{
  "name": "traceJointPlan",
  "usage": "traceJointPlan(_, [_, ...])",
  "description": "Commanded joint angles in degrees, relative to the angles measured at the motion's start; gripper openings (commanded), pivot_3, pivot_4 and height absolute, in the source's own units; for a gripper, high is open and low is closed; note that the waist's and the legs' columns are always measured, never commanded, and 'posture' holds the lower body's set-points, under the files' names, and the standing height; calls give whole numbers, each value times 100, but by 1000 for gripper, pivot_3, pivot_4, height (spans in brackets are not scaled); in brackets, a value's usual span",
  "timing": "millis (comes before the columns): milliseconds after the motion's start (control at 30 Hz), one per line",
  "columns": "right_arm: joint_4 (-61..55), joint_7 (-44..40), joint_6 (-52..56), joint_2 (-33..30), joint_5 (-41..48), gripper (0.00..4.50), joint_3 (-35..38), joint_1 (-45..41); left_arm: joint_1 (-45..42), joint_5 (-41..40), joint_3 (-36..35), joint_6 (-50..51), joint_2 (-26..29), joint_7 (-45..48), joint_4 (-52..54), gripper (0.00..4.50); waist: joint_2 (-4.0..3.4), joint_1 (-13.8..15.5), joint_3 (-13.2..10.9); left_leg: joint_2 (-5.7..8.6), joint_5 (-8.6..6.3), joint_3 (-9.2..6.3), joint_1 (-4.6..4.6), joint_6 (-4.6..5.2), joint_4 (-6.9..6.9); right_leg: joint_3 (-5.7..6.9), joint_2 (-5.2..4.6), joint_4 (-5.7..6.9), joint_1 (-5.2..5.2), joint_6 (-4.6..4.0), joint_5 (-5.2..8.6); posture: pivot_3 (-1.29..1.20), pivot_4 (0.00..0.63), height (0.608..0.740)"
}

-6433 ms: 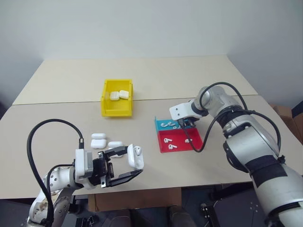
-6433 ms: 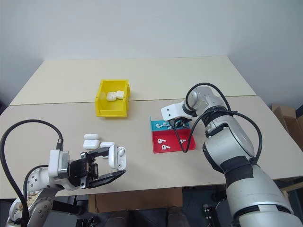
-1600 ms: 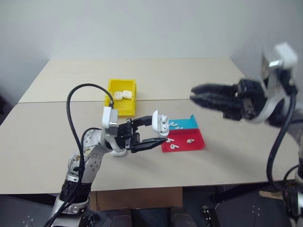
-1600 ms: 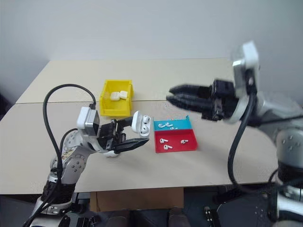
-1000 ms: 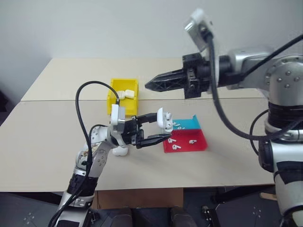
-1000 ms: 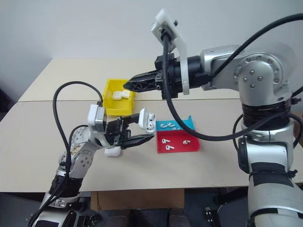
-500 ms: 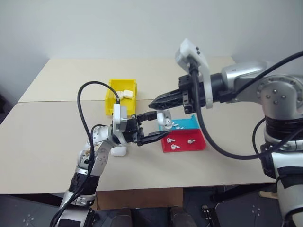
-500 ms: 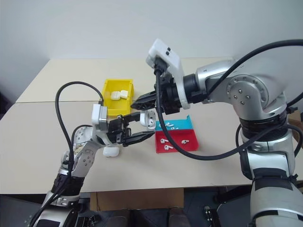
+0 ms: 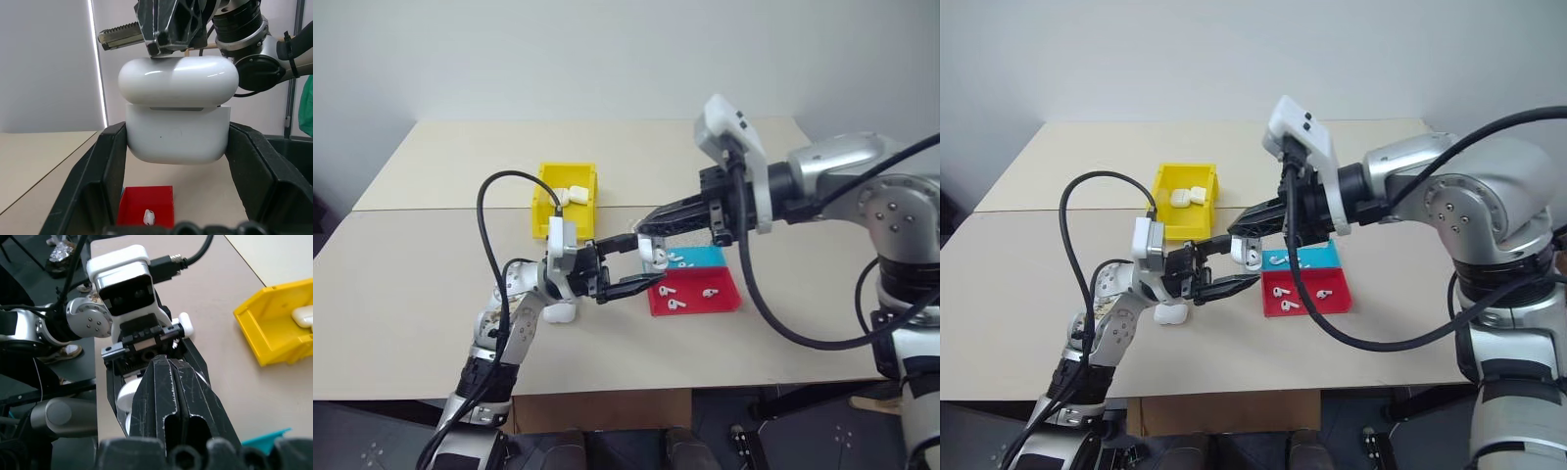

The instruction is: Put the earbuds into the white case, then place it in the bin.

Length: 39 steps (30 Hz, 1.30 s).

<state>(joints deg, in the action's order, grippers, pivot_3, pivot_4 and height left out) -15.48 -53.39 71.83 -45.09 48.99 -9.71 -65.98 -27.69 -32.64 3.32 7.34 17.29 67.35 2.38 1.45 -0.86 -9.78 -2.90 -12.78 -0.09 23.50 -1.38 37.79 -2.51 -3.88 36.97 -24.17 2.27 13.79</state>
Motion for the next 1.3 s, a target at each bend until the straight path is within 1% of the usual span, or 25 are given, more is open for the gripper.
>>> traceJointPlan(33, [-129, -88, -39, -176, -116, 75, 64, 115, -133, -175, -192, -249, -42, 41, 219, 2789, 0, -8, 0, 0, 0, 0, -1, 0, 0, 0, 0, 0, 0, 0, 0, 0, 150, 740])
traceJointPlan(233, [-312, -263, -49, -389, -83, 75, 153, 262, -149, -188, -204, -247, -48, 67, 215, 2789, 0, 3, 0, 0, 0, 0, 1, 0, 0, 0, 0, 0, 0, 0, 0, 0, 150, 740])
traceJointPlan(300, [-372, -242, -96, -439, -121, 75, 168, 346, -182, -201, -214, -199, -50, 43, 222, 2789, 0, 3, 0, 0, 0, 0, 0, 0, 0, 0, 0, -1, 0, 0, 0, 0, 150, 740])
traceJointPlan(367, [-332, -95, -90, -352, -98, 75, 329, 375, -196, -174, -216, -206, -46, 76, 191, 2789, 0, -6, 0, 0, 0, 0, -2, 0, 1, 0, 0, 0, 1, 0, 0, 0, 150, 740])
traceJointPlan(600, [-252, -176, -98, -495, -147, 75, 383, 167, -202, -180, -217, -221, -70, 113, 161, 2789, 0, 2, 0, 0, 0, 0, 0, 0, 1, -1, 0, -2, 0, 0, 0, 0, 150, 740])
traceJointPlan(767, [36, -415, -316, -799, -258, 75, 611, -46, -173, -157, -216, -268, -107, 104, 134, 2789, 0, 9, 0, 1, 0, 1, 0, 0, 0, -1, 0, -1, 0, 0, 0, 0, 150, 740])
traceJointPlan(900, [185, -266, -359, -750, -155, 75, 1101, 119, -69, -242, -260, -224, -90, 77, 300, 2789, 0, 11, 0, 0, 0, 1, 0, 0, 0, -1, -1, -5, 2, 0, 0, 0, 150, 740])
traceJointPlan(967, [95, -158, -383, -665, -39, 75, 1427, 366, -16, -309, -317, -164, -40, 39, 439, 2789, 0, 11, 0, 0, 0, 0, 0, 0, 0, -1, 1, -4, 1, 0, 0, 0, 150, 740])
traceJointPlan(1067, [-149, 315, -355, -441, 69, 75, 1958, 999, -4, -305, -533, -30, 31, -405, 662, 2789, 1, 7, 0, -1, 0, 0, 0, 0, -1, -1, 1, -4, 3, 0, 0, 0, 150, 740])
traceJointPlan(1133, [-344, 797, -239, -191, 171, 75, 2301, 1386, -66, 15, -647, -52, 48, -995, 756, 2789, 1, 5, 0, 0, 0, -1, -1, 0, 2, -2, 0, 0, 4, 1, -1, 0, 150, 740])
traceJointPlan(1233, [-708, 1432, -143, 194, 318, 75, 2733, 2008, -470, 1504, -410, 111, 177, -2439, 676, 2789, 1, 30, 0, 1, 0, -3, -6, 0, 4, -2, 1, 6, 7, 1, -1, 0, 150, 740])
traceJointPlan(1300, [-948, 1957, -64, 526, 377, 75, 2972, 2511, -858, 2472, -266, 155, 84, -3512, 345, 2789, 2, 70, 1, 4, 0, -9, -5, 0, 4, 2, 1, 6, 10, 2, -2, 0, 150, 740])
